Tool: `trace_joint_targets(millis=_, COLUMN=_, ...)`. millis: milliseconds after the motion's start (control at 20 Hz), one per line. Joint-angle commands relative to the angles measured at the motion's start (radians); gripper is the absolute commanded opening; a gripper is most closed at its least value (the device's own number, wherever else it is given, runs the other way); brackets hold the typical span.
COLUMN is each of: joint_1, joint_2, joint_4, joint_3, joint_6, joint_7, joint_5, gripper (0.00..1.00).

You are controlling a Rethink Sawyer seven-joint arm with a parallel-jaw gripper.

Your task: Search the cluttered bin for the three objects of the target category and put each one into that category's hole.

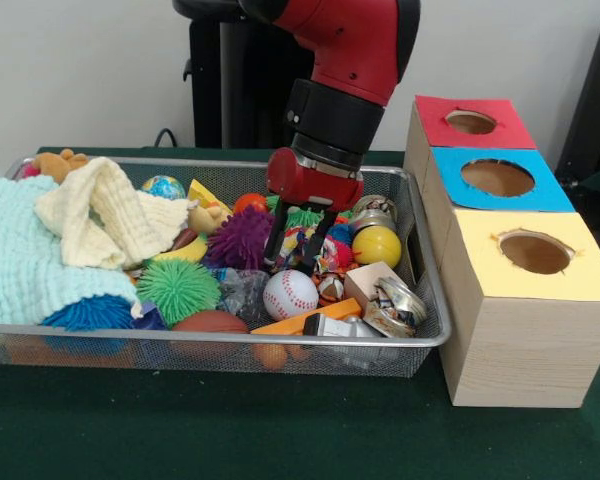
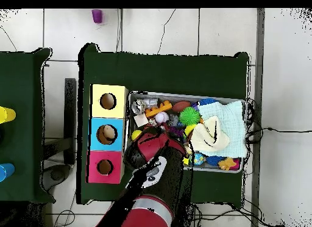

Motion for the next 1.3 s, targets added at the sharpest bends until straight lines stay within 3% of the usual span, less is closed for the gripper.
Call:
trace_joint_targets(millis=50, joint_1=-0.001, joint_2=-0.009, joint_4=-0.062, joint_3=0.022, joint_6=0.098, joint_7=0.015, joint_5=-0.056, gripper=1.00)
trace_joint_targets(millis=650, joint_1=-0.033, joint_2=0.058, joint_4=-0.135, joint_3=0.009, joint_6=0.048, joint_7=0.015, joint_5=-0.094, gripper=1.00)
trace_joint_targets(millis=1300, joint_1=-0.006, joint_2=0.222, joint_4=-0.271, joint_3=-0.089, joint_6=-0.070, joint_7=0.080, joint_5=-0.083, gripper=1.00)
